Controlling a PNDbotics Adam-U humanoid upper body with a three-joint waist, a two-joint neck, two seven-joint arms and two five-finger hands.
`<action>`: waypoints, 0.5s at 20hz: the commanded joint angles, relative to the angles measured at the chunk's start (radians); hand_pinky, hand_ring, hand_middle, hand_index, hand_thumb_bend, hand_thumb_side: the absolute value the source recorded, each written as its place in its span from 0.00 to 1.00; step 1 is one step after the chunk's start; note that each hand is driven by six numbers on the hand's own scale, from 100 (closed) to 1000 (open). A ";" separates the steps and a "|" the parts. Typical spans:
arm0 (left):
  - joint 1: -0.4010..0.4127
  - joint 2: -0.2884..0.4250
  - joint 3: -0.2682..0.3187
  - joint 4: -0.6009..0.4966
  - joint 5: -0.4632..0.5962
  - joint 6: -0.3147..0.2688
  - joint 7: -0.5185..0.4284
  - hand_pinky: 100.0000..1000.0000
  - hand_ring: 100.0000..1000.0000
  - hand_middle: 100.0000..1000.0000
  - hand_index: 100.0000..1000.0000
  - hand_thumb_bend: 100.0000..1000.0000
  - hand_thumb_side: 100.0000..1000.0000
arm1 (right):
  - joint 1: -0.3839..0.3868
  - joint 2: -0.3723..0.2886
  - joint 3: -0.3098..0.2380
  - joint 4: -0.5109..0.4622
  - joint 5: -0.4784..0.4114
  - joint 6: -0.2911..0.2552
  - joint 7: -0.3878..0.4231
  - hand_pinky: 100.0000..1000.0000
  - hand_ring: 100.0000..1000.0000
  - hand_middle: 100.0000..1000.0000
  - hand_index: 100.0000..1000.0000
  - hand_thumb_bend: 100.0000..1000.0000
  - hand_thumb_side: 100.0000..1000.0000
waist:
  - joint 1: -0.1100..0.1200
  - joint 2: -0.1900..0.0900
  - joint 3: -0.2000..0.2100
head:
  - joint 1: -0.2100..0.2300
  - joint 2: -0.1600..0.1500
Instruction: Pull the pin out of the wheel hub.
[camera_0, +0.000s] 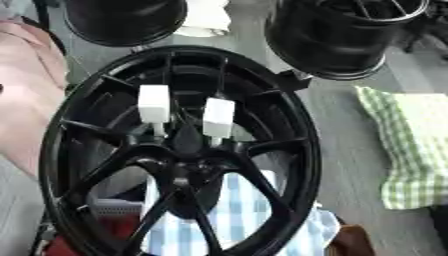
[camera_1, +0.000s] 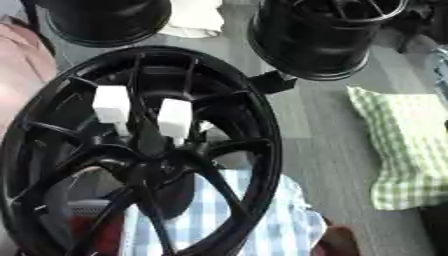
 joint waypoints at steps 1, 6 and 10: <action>-0.048 0.065 -0.021 -0.013 -0.008 -0.013 -0.126 0.83 0.80 0.73 0.82 0.35 0.67 | -0.009 -0.044 -0.007 -0.001 0.007 0.000 0.004 0.78 0.68 0.57 0.67 0.00 0.47 | 0.008 -0.015 -0.001 | 0.009 -0.013; -0.176 0.048 -0.089 -0.013 -0.037 0.002 -0.245 0.83 0.79 0.73 0.83 0.37 0.66 | -0.015 -0.042 -0.002 -0.002 0.007 0.001 0.009 0.78 0.68 0.57 0.67 0.00 0.47 | 0.011 -0.019 -0.002 | 0.010 -0.010; -0.311 -0.016 -0.165 0.020 -0.053 0.032 -0.328 0.84 0.79 0.73 0.83 0.39 0.66 | -0.019 -0.040 0.004 0.000 0.009 0.003 0.014 0.78 0.68 0.57 0.67 0.00 0.47 | 0.015 -0.026 0.001 | 0.012 -0.007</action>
